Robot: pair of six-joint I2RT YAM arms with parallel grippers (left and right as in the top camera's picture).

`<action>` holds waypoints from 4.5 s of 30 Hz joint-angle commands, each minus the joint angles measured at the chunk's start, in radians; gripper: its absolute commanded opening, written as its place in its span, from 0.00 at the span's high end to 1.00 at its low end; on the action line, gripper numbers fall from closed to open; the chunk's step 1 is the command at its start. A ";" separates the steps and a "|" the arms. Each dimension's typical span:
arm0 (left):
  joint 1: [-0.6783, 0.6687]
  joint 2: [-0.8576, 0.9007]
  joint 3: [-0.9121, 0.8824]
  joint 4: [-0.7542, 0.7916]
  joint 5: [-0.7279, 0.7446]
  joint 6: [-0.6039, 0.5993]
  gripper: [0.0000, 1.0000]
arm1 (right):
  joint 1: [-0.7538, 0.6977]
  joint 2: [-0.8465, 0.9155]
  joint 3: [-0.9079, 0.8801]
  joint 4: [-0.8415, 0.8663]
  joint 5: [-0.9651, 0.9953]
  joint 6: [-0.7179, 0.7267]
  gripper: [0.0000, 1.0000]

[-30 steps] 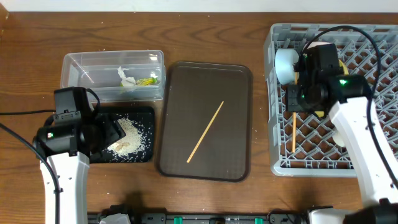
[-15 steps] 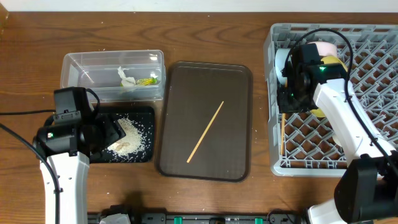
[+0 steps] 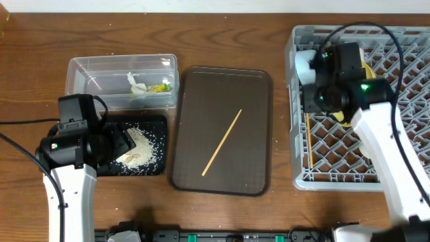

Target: Sort waste into correct bins and load items into the dishwasher rack

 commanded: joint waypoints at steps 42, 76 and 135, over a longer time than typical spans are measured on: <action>0.005 -0.002 -0.006 -0.002 -0.008 -0.005 0.22 | 0.481 0.512 0.023 0.067 0.066 0.600 0.99; -0.014 -0.002 -0.006 0.006 -0.008 -0.005 0.22 | -0.090 0.111 -0.019 -0.183 -0.021 -0.034 0.99; -0.307 -0.677 -0.180 0.069 0.071 0.172 0.07 | -0.197 -0.914 -0.558 0.002 -0.058 0.050 0.01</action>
